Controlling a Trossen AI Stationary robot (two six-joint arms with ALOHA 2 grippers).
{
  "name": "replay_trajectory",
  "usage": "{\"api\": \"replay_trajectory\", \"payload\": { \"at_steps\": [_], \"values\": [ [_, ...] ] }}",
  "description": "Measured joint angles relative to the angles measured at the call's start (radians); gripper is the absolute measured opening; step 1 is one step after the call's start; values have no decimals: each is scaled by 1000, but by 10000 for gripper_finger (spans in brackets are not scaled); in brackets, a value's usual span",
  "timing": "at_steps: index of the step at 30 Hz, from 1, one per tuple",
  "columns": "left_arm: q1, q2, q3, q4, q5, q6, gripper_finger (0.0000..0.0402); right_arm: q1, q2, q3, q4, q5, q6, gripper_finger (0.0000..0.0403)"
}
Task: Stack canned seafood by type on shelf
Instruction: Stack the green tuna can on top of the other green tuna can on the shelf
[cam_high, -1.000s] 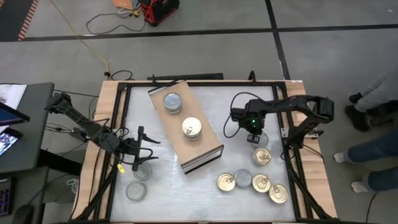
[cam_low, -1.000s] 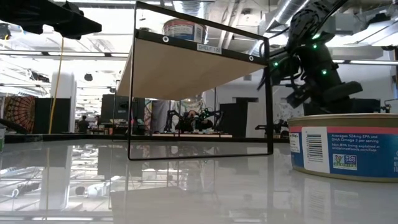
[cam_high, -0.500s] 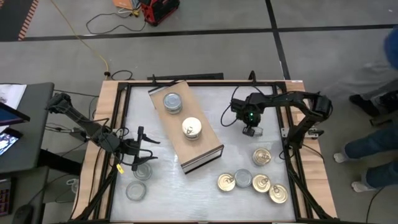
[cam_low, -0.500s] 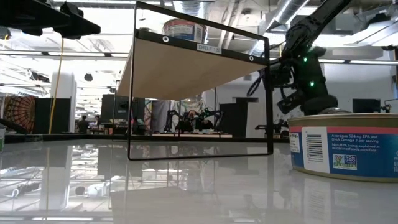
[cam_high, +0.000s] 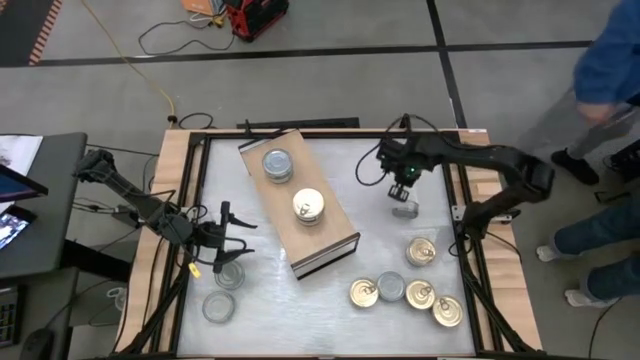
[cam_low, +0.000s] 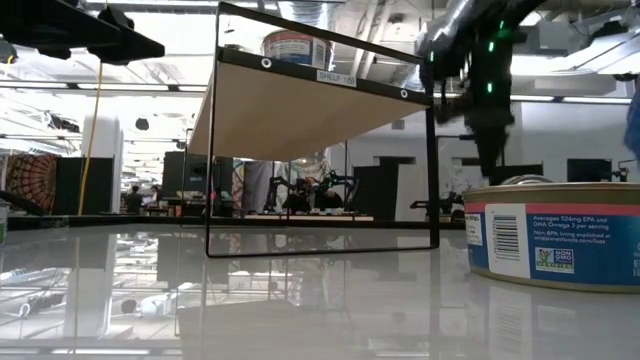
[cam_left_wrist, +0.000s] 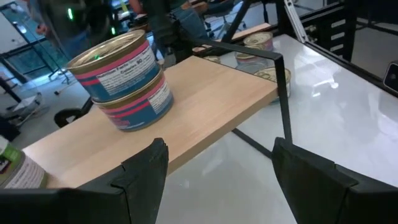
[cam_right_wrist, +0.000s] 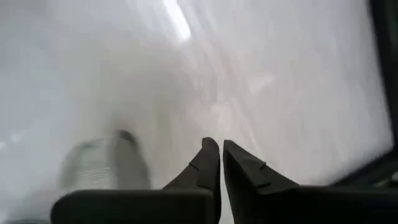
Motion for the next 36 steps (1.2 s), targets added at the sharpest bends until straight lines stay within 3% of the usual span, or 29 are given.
{"api": "replay_trajectory", "payload": {
  "at_steps": [6,8,15,19,24,36],
  "values": [
    [0,0,1,1,0,-52,272,119,-111,30,-51,-69,48,85],
    [0,0,1,0,1,-63,272,155,-133,30,-61,-113,88,122],
    [0,-1,2,9,0,-61,272,273,-146,30,-85,-113,128,293],
    [0,-11,2,21,7,-63,272,329,-116,21,-109,-25,92,344],
    [-1,-44,2,30,17,-64,272,337,-64,-7,-122,-14,75,349],
    [-1,-79,2,27,25,-58,272,264,71,-71,-130,-57,22,304]
  ]
}}
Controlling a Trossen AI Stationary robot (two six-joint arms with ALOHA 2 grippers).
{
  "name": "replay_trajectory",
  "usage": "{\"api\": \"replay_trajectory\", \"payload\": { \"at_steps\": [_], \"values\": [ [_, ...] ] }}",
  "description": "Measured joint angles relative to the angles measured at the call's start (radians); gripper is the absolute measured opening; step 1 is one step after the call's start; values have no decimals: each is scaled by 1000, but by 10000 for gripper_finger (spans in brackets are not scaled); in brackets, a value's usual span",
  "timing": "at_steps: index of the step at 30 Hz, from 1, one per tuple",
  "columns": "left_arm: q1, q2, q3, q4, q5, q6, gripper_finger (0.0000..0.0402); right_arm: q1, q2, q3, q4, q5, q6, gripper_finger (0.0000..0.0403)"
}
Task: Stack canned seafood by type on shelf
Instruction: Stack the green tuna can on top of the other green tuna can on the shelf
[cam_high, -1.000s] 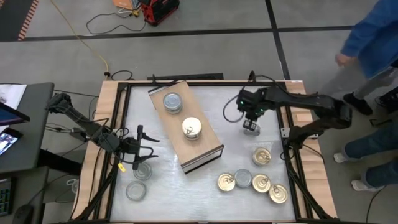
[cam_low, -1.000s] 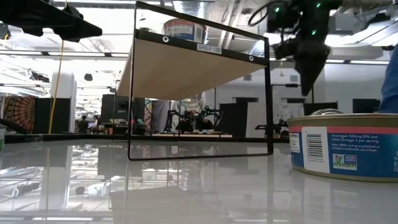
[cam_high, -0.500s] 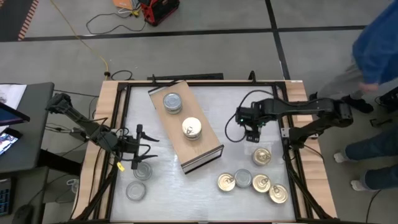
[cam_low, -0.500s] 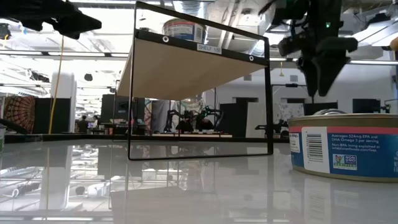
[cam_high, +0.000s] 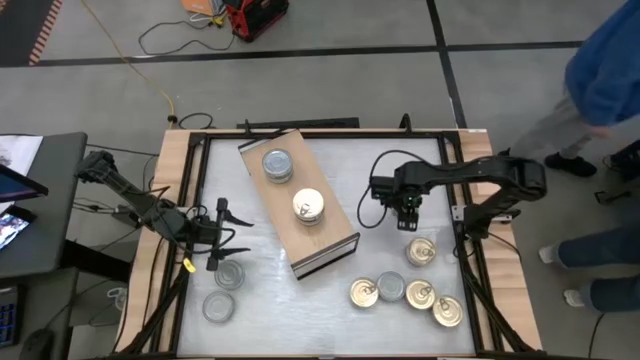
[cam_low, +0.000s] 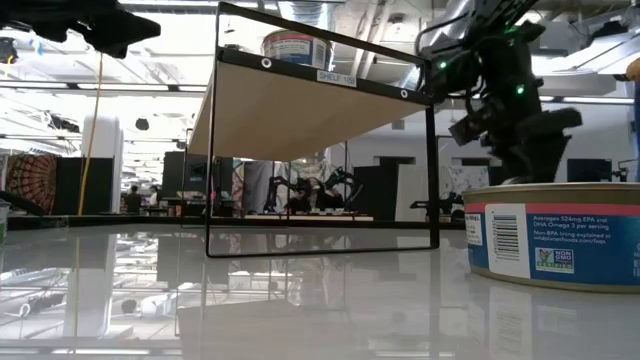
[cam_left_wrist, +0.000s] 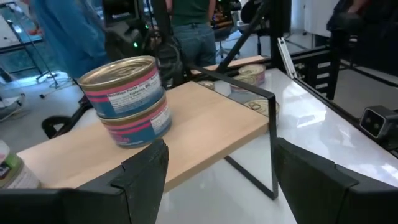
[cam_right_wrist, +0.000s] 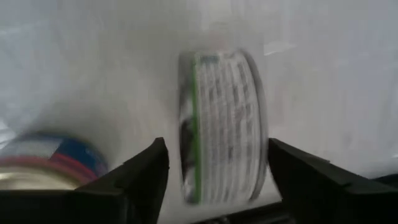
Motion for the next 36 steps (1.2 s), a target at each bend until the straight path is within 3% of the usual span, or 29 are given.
{"api": "replay_trajectory", "payload": {
  "at_steps": [6,10,14,20,24,26,32,36],
  "values": [
    [10,-7,51,-52,-223,-104,272,18,22,0,32,49,-28,224],
    [21,-1,89,-99,-246,-82,272,25,7,0,29,52,-43,162],
    [24,22,139,-141,-320,-39,272,19,-55,30,-11,92,-39,164],
    [104,24,273,-267,-350,36,272,34,-130,187,27,324,-58,164],
    [202,19,326,-307,-254,37,272,79,-138,272,233,507,-193,175],
    [256,15,336,-304,-160,28,272,96,-138,292,364,542,-298,186],
    [428,18,325,-307,130,-2,272,123,-121,301,807,529,-664,172],
    [514,32,325,-265,236,26,272,115,-66,302,1059,422,-822,166]
  ]
}}
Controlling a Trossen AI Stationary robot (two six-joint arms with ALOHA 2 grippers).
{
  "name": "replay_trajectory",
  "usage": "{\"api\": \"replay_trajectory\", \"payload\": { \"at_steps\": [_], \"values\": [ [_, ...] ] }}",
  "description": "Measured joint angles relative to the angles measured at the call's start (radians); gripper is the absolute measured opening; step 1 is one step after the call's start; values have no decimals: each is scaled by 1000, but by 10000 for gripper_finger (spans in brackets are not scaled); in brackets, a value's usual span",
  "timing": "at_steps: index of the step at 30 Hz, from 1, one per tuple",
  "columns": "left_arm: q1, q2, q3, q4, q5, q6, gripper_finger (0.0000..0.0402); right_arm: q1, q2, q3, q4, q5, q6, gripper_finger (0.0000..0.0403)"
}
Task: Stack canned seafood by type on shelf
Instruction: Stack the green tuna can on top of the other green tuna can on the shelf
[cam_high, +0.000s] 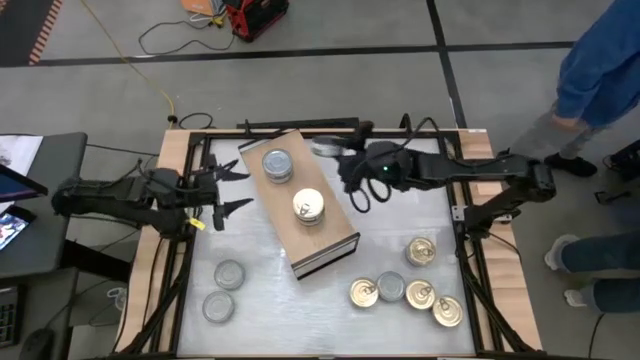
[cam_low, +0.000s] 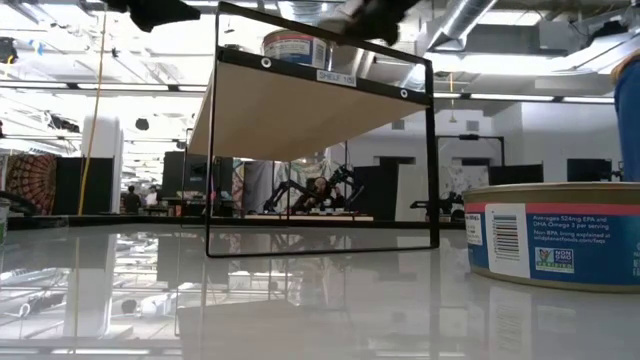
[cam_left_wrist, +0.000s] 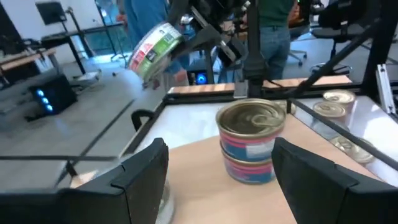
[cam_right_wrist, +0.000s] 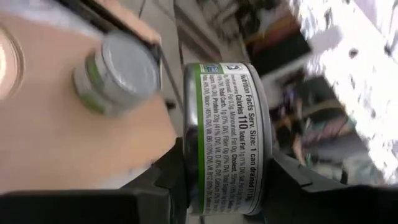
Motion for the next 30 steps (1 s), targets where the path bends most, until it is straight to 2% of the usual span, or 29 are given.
{"api": "replay_trajectory", "payload": {
  "at_steps": [6,9,12,15,20,24,27,30],
  "values": [
    [67,3,0,10,-33,80,272,-16,131,-1,300,-113,-191,196],
    [76,5,0,5,-63,65,272,-24,215,29,354,-148,-249,192],
    [76,10,0,-9,-70,3,272,-25,282,130,278,-144,-234,177],
    [76,11,0,-34,-71,-59,272,-22,338,264,123,-132,-162,168],
    [75,11,0,-40,-72,-74,272,-32,389,393,-97,-89,-118,187],
    [75,11,0,-38,-106,-70,272,-37,376,411,-79,-92,-162,193],
    [76,19,0,-23,-186,-66,272,-35,365,412,-48,-140,-203,180],
    [76,46,0,3,-221,11,272,-28,366,412,-44,-209,-211,170]
  ]
}}
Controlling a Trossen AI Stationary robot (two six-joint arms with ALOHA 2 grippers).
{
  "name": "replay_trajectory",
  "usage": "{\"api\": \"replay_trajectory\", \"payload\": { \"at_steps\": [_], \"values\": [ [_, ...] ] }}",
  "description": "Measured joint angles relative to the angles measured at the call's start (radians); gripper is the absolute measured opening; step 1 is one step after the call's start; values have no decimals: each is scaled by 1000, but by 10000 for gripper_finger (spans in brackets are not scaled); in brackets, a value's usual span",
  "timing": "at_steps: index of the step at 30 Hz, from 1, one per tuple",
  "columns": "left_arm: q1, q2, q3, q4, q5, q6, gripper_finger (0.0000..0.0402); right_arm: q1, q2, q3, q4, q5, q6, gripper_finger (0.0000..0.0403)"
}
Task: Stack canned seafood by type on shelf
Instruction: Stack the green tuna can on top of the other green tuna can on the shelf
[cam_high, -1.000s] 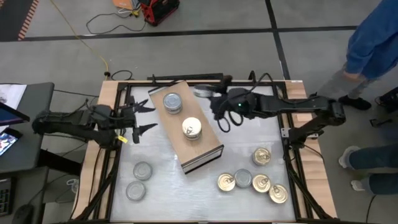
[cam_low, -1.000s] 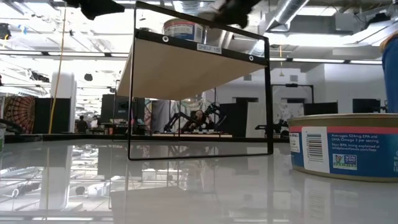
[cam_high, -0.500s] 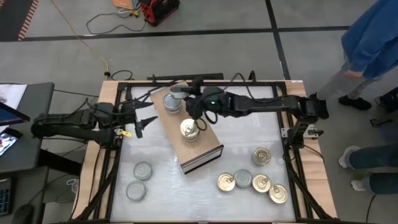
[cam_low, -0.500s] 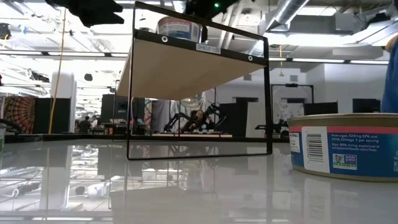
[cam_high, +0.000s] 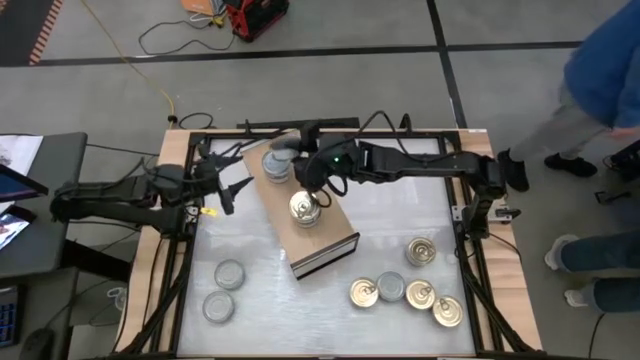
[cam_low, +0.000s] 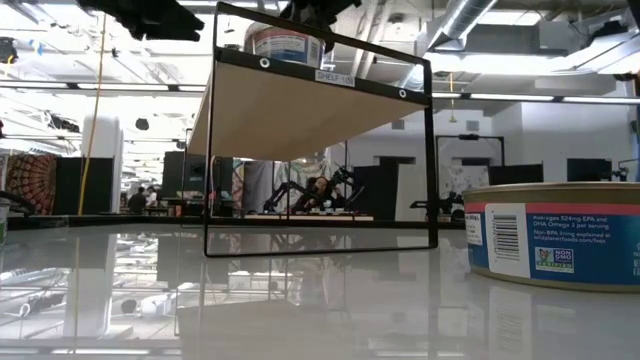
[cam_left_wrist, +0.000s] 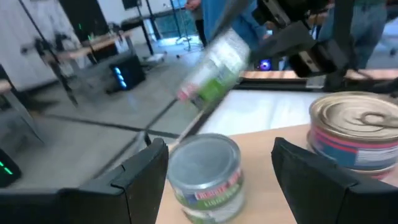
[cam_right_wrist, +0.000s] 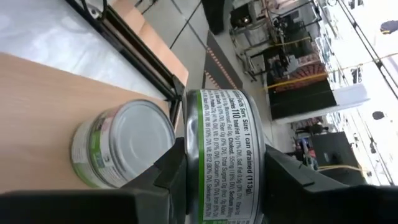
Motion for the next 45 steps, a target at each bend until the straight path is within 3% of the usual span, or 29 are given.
{"api": "replay_trajectory", "payload": {
  "at_steps": [4,10,21,26,33,45],
  "values": [
    [0,74,0,71,-24,169,272,14,1,0,1,-13,-8,177],
    [0,191,0,261,-154,418,276,16,1,0,-29,-23,-3,183],
    [-3,315,77,285,-67,620,278,23,1,0,-8,-88,-7,184],
    [-2,354,105,281,-100,663,243,28,1,0,-2,-110,-4,178],
    [-3,353,105,256,-98,654,132,45,1,0,10,-110,-18,188],
    [-3,357,105,108,-112,462,133,89,-50,-1,3,-29,74,299]
  ]
}}
